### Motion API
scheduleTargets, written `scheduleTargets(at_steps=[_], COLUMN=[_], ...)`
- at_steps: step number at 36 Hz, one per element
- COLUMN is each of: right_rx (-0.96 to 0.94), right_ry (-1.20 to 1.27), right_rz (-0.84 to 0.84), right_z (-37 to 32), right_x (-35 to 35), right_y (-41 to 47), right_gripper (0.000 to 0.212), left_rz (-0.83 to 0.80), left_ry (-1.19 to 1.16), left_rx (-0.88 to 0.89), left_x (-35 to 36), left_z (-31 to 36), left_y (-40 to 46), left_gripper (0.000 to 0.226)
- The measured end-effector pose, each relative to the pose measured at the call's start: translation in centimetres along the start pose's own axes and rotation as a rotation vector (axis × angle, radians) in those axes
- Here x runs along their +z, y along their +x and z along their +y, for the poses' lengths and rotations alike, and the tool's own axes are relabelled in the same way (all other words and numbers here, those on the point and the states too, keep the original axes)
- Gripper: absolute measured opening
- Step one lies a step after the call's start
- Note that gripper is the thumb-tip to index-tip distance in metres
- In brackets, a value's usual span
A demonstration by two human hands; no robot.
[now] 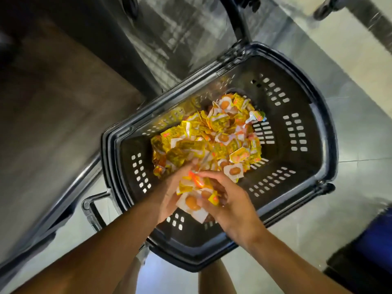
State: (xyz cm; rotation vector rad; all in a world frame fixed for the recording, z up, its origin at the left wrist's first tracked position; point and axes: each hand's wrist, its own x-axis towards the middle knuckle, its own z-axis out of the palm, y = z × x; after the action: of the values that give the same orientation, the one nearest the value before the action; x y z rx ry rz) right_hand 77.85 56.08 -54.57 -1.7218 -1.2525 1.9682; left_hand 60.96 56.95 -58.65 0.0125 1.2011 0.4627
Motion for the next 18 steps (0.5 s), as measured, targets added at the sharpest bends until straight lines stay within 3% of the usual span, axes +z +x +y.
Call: scheduleTargets(at_steps=[2,5,8,11,15,18], right_rx=[0.026,0.059,0.129,0.248,0.404,0.463], right_ry=[0.051,0.085,0.054,0.142,0.167,0.173], right_rz=[-0.08,-0.189,-0.223,-0.119,0.08,0.209], right_z=[0.1,0.1,0.2,0.3,0.9,1.5], right_x=[-0.5,-1.8,-3.4,-5.3,-8.1,-9.7], right_y=[0.2,0.7,1.7,3.5,6.5,9.2], right_gripper=[0.051,0.062,0.073,0.069,0.065,0.064], left_rz=[0.068,0.159,0.174,0.218,0.305,0.284], left_ry=[-0.021,-0.043,-0.054,-0.091,-0.088,-0.023], left_rx=[-0.017,0.003,0.03,0.07,0.076,0.104], left_x=[-0.7,-2.3,-3.6,-4.3,-4.1,-3.8], left_z=[-0.5,-0.4,0.1,1.0,2.0,2.2], left_y=[0.2,0.1,-0.1,0.4,1.9,3.1], left_gripper=[0.059,0.092,0.085,0.068,0.078,0.073])
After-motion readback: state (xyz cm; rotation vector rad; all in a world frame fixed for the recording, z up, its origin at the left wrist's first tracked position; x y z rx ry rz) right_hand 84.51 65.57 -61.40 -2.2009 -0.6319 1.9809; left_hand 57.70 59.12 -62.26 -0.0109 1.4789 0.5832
